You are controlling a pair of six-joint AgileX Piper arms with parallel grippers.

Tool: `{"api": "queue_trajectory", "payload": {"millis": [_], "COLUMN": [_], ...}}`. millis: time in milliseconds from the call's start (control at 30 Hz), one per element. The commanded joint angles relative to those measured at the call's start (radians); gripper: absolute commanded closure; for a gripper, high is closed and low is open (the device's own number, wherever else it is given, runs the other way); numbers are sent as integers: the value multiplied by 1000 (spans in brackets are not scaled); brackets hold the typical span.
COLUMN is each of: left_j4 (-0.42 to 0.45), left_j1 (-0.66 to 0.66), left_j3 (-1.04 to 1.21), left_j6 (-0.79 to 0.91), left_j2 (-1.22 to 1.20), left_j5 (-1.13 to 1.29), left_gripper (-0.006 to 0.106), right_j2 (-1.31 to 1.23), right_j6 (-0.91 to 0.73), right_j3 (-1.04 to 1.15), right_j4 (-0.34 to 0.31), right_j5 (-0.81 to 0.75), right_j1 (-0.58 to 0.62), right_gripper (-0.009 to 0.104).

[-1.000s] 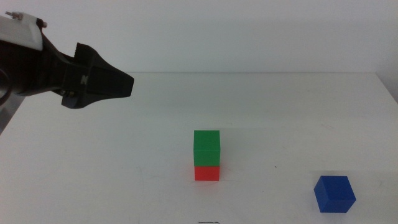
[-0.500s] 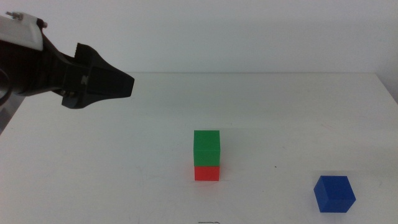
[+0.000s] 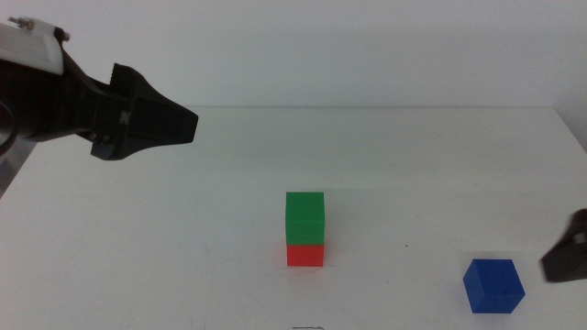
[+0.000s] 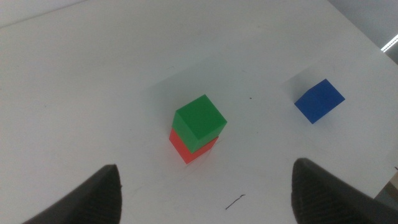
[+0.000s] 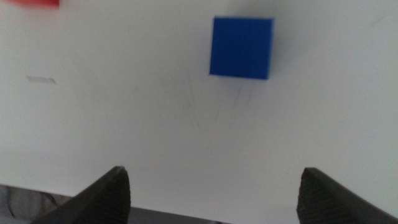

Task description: Stack red cubes first, then green, then blue cubes in a specific spot.

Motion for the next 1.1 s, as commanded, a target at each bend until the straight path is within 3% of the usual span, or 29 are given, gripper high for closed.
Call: {"api": "queue_trajectory", "payload": {"millis": [0,200,600,1067], "left_j4": [-52,-52,-52,-52], "left_j1": [0,0,0,0], "left_j3": [-25,-25,-25,-25], "left_j6": [0,0,0,0], "left_j2": [-15,-15,-15,-15], "left_j5": [-50,-50,-50,-50], "left_gripper": [7,7,7,7], "right_j2": [45,197,429,560], "right_j6": [19,172,282,285], "right_j3": [-34,-34,-42,-42], "right_j4": [-34,-159,-216,-225], "right_j5": [-35,-103,-274,-383], "right_j1": [63,140,187,187], "right_gripper": [15,15,15,16]}}
